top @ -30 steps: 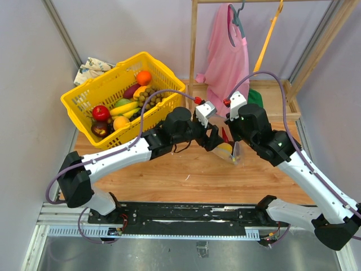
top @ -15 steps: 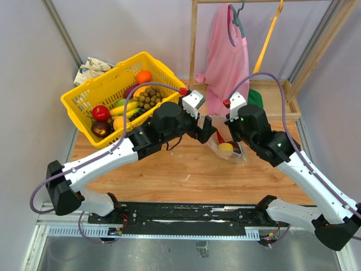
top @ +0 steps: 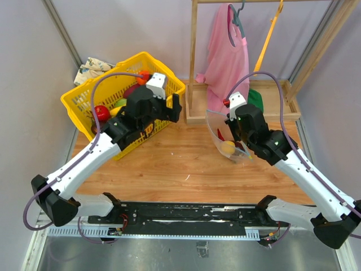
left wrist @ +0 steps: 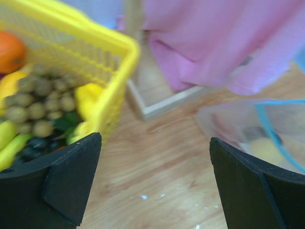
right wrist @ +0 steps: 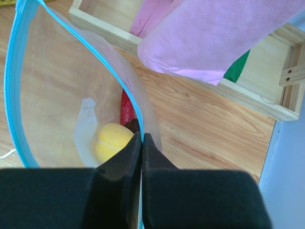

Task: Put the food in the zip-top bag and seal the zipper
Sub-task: Pick up the fake fruit from the bin.

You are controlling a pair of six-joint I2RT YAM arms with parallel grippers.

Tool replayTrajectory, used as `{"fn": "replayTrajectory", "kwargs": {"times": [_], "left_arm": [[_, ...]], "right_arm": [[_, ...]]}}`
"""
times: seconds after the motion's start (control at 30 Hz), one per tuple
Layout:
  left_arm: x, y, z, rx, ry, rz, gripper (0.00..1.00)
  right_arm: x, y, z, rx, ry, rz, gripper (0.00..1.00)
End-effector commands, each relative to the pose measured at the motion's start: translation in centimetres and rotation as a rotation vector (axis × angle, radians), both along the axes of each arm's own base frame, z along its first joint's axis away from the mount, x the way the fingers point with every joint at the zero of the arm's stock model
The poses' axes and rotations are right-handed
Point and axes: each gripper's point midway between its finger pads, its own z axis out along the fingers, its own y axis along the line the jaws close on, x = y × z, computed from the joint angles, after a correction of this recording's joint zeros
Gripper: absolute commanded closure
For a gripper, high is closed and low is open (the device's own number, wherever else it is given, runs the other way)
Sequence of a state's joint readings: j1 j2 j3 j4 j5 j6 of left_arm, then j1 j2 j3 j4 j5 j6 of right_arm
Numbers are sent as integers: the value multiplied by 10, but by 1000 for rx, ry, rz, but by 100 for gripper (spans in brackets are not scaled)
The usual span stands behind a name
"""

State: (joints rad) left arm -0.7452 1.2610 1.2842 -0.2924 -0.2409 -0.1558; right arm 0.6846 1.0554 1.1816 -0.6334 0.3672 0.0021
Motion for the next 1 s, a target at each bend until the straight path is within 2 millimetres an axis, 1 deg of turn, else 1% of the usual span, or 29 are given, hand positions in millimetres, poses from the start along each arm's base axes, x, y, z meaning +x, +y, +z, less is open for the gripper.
{"fn": "replayTrajectory", "kwargs": {"times": [0.0,0.1,0.2,0.43,0.47,0.53,0.63,0.83,0.97], "left_arm": [[16,63,12,-30,40,168,1],[27,100,3,-48,95,249,1],[36,133,-10,-53,148,338,1],[51,209,-48,-57,255,551,3],[53,223,-54,-55,266,588,4],[59,239,-68,-45,297,632,4],[68,252,-92,-35,355,660,8],[86,268,-140,21,464,716,11],[94,278,-170,34,538,735,15]], "right_arm": [[0,-8,-1,-6,1,-32,99],[-1,-5,-2,0,3,-18,99],[-1,-5,-1,2,2,-12,99],[-3,-4,0,15,-11,3,99],[-3,-4,1,17,-12,4,99],[-3,-3,1,20,-14,8,99],[-3,-2,0,24,-13,15,99],[-3,-1,0,25,-14,20,99],[-3,-1,0,25,-15,22,99]]}}
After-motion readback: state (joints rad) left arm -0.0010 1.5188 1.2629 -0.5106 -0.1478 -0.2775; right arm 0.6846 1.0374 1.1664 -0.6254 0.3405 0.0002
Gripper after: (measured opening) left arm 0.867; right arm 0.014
